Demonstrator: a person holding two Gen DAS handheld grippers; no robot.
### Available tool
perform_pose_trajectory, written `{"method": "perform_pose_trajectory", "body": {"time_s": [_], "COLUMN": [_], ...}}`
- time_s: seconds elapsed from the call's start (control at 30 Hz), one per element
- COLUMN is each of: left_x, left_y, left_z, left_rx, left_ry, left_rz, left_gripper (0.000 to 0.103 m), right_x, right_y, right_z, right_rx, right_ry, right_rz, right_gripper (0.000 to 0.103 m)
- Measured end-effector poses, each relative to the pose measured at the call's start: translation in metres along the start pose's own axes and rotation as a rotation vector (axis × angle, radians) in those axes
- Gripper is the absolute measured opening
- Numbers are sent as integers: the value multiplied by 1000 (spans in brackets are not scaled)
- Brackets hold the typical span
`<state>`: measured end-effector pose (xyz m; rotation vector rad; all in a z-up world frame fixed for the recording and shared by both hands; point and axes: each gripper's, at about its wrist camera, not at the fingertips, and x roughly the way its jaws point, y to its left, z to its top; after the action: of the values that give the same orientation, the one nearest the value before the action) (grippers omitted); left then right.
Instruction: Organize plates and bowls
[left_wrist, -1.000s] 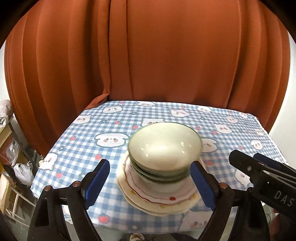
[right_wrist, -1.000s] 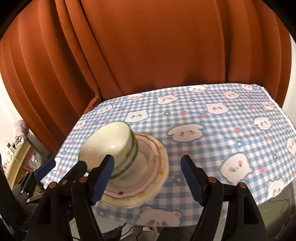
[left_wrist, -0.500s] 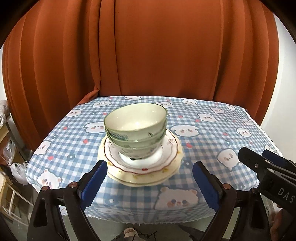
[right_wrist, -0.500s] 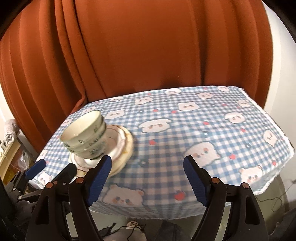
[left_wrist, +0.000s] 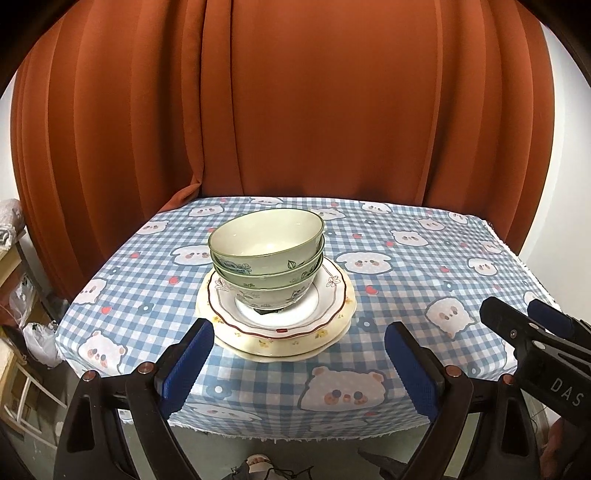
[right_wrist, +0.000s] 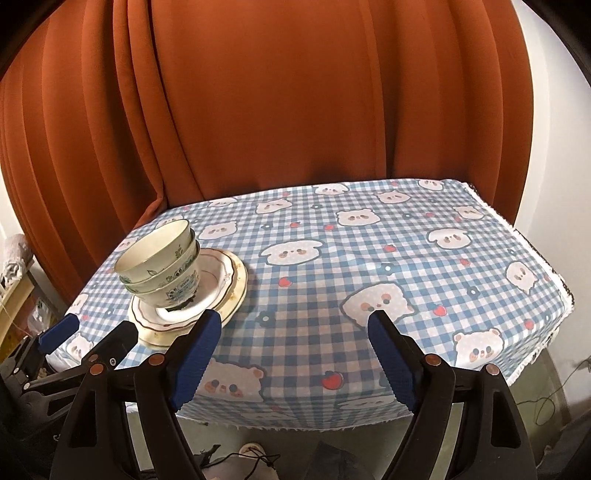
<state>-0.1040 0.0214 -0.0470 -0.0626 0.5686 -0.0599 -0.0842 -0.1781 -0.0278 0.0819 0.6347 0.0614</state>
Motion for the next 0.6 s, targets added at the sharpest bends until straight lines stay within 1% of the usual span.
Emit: {"method": "perform_pose_trajectory", "body": {"time_s": [0.3, 0.5, 0.6], "left_x": [-1, -1, 0], "left_y": [-1, -2, -4], "left_z": [1, 3, 3], "left_rx": [1, 1, 2], "left_ry": [-6, -7, -6], "left_rz": [1, -1, -3], "left_gripper": [96, 96, 96], "right_x": [-2, -1, -3], "right_y": [2, 2, 2], "right_z": [-1, -1, -1], "right_rx": [-30, -32, -49], "right_ry": [-25, -27, -46], "right_rz": [-8, -9, -22], "right_gripper": [84, 84, 84]}}
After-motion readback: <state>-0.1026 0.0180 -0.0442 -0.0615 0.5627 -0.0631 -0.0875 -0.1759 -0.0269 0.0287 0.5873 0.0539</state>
